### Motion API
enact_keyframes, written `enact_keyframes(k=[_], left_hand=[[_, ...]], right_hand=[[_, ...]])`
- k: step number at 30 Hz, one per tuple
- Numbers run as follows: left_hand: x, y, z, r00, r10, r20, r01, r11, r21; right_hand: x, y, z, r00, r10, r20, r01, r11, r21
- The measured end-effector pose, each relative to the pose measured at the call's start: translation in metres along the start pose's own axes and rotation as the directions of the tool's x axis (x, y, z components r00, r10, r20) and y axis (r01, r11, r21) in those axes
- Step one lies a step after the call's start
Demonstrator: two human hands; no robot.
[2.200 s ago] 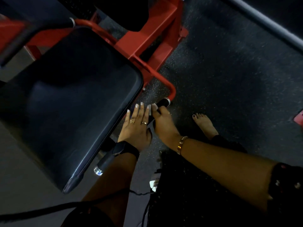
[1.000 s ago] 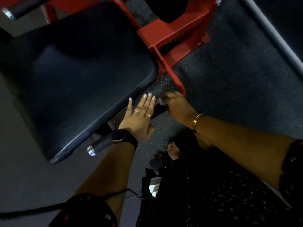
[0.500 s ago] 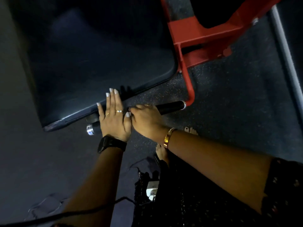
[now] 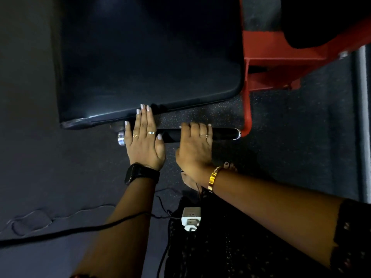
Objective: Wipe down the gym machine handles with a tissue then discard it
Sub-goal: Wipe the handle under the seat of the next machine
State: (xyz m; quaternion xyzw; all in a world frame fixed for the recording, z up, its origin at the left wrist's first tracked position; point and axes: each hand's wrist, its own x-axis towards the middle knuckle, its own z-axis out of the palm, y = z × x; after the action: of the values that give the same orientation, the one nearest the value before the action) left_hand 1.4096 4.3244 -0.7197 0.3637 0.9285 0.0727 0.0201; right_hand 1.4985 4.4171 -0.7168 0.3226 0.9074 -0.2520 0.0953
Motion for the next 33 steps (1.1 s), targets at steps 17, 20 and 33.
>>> enact_keyframes(k=[17,20,33], left_hand=[[-0.003,-0.046,-0.030,0.675,-0.561,0.479,0.507,-0.120,-0.854],[0.004,-0.050,-0.034,0.565,-0.552,0.614,0.443,-0.425,-0.789],[-0.002,-0.088,-0.024,0.558,-0.285,0.779,0.353,-0.768,-0.534]], right_hand=[[0.003,-0.037,0.003,0.989,-0.120,-0.082,0.126,0.989,0.072],[0.005,-0.072,0.004,0.981,-0.187,-0.056,0.192,0.973,0.129],[0.030,-0.089,0.012,0.760,-0.649,-0.028,0.650,0.760,-0.001]])
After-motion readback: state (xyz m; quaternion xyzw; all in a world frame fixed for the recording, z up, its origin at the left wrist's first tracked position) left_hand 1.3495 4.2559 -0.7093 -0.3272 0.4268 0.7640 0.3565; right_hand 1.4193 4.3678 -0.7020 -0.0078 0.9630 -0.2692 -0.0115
